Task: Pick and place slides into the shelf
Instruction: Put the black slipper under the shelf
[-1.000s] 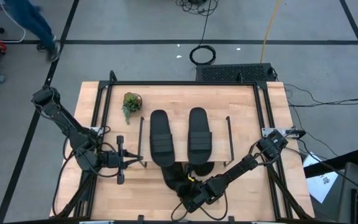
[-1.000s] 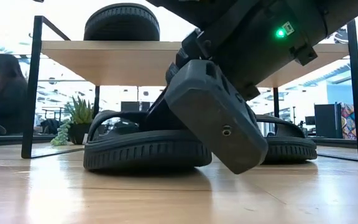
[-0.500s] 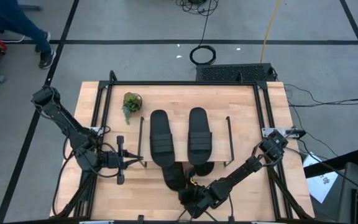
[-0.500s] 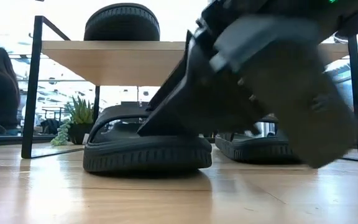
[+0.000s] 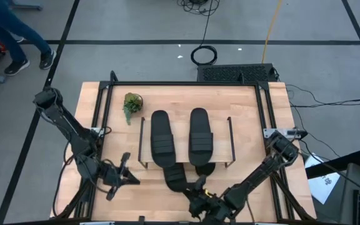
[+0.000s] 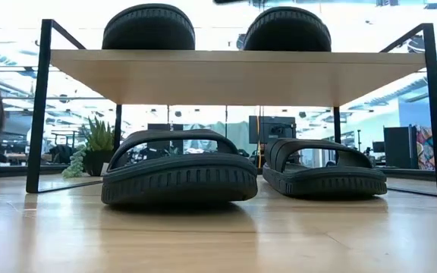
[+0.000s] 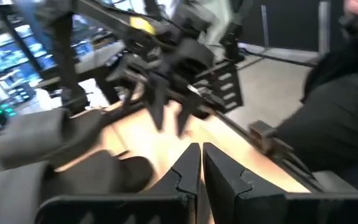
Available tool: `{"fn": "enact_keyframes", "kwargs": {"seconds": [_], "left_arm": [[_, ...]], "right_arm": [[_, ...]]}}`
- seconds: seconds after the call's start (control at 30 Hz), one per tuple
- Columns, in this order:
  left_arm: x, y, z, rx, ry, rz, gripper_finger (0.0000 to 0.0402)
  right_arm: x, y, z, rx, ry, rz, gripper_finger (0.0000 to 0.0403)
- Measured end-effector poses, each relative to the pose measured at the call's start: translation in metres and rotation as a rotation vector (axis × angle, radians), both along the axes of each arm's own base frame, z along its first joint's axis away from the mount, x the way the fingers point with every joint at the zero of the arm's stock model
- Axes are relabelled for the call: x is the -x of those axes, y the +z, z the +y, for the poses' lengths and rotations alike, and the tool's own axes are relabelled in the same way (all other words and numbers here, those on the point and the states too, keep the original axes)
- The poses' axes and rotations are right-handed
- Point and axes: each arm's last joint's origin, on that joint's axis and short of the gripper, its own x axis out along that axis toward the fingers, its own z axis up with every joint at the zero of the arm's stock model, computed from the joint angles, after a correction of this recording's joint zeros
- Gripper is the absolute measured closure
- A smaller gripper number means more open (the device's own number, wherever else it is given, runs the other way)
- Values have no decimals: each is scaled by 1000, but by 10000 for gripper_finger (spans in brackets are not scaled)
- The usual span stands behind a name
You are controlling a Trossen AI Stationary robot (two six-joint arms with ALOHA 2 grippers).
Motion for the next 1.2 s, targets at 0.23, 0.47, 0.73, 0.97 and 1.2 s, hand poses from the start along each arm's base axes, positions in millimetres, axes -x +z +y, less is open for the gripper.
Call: {"fn": "enact_keyframes", "kwargs": {"seconds": [0.23, 0.47, 0.73, 0.97, 1.2], "left_arm": [[-10, -40, -28, -78, -93, 100, 376], [-30, -78, -47, -56, -61, 104, 376], [-80, -105, -57, -33, 80, 209, 378], [-106, -118, -46, -24, 187, 318, 399], [-106, -121, -43, -10, 196, 362, 390]], "right_arm": [[31, 38, 8, 50, 78, 35, 355], [70, 47, -25, -118, 48, 109, 400], [110, 28, -81, -252, 63, 133, 402], [119, -7, -116, -603, 408, -20, 403], [119, -23, -128, -624, 451, -42, 403]]}}
